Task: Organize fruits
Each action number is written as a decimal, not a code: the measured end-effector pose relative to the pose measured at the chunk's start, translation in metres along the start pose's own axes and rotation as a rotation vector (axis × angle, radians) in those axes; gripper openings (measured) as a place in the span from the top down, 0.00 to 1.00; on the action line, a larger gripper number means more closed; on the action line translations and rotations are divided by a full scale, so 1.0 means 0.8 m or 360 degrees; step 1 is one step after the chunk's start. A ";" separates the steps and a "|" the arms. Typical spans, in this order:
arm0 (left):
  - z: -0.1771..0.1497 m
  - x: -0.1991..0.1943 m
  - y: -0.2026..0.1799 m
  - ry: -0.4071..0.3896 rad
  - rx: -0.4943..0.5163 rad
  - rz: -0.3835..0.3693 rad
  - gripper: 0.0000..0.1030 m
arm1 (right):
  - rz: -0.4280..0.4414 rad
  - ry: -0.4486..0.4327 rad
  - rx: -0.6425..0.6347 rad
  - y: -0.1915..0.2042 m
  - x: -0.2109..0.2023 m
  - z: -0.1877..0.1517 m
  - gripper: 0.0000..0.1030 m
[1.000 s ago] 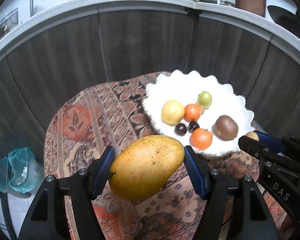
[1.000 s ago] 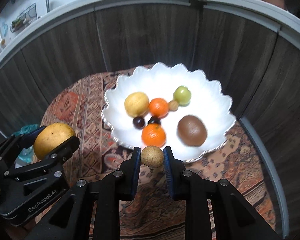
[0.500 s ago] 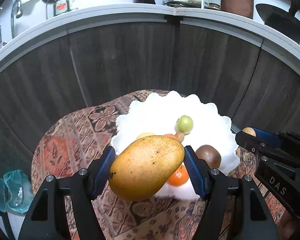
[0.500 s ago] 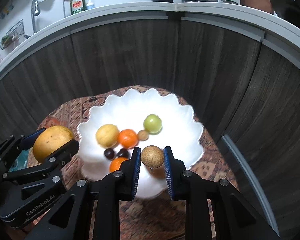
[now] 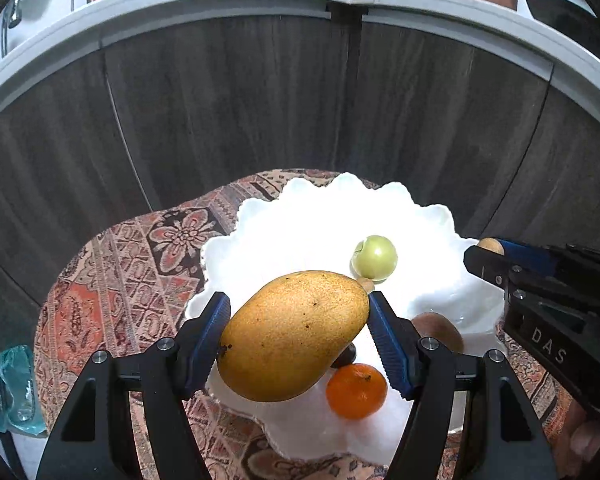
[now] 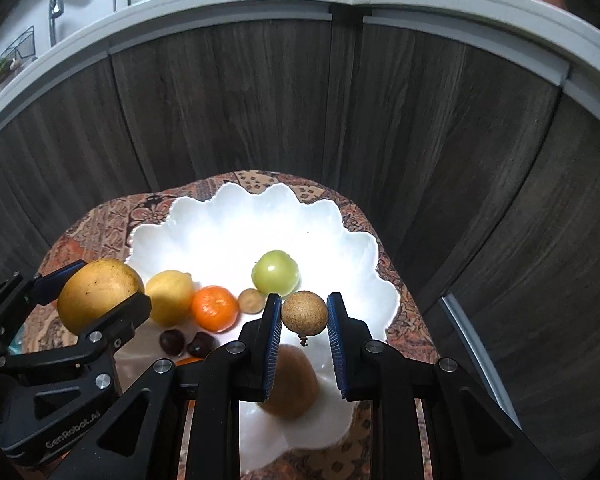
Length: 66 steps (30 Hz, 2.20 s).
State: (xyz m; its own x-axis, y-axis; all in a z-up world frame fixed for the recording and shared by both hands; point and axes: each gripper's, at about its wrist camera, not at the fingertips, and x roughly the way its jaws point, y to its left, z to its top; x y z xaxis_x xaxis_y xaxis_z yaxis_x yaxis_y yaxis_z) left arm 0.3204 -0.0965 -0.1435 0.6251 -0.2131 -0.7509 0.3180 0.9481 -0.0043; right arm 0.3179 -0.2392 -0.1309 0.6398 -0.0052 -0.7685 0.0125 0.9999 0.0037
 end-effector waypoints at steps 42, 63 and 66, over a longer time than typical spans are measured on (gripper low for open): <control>-0.002 -0.062 0.009 -0.0062 -0.0016 0.0153 0.00 | -0.0139 -0.0133 0.0049 0.006 -0.064 -0.003 0.10; -0.037 -0.181 0.002 -0.0206 -0.0028 0.0173 0.00 | -0.0146 -0.0254 0.0144 0.010 -0.181 -0.054 0.10; -0.046 -0.193 -0.002 -0.0209 -0.0029 0.0175 0.00 | -0.0146 -0.0267 0.0152 0.009 -0.194 -0.063 0.10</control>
State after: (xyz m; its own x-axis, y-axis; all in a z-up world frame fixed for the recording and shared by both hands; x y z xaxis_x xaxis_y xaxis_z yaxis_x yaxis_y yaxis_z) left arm 0.1970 -0.0565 -0.0515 0.7434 -0.1357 -0.6549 0.2305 0.9712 0.0604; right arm 0.1804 -0.2309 -0.0439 0.7516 -0.1060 -0.6511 0.1443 0.9895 0.0054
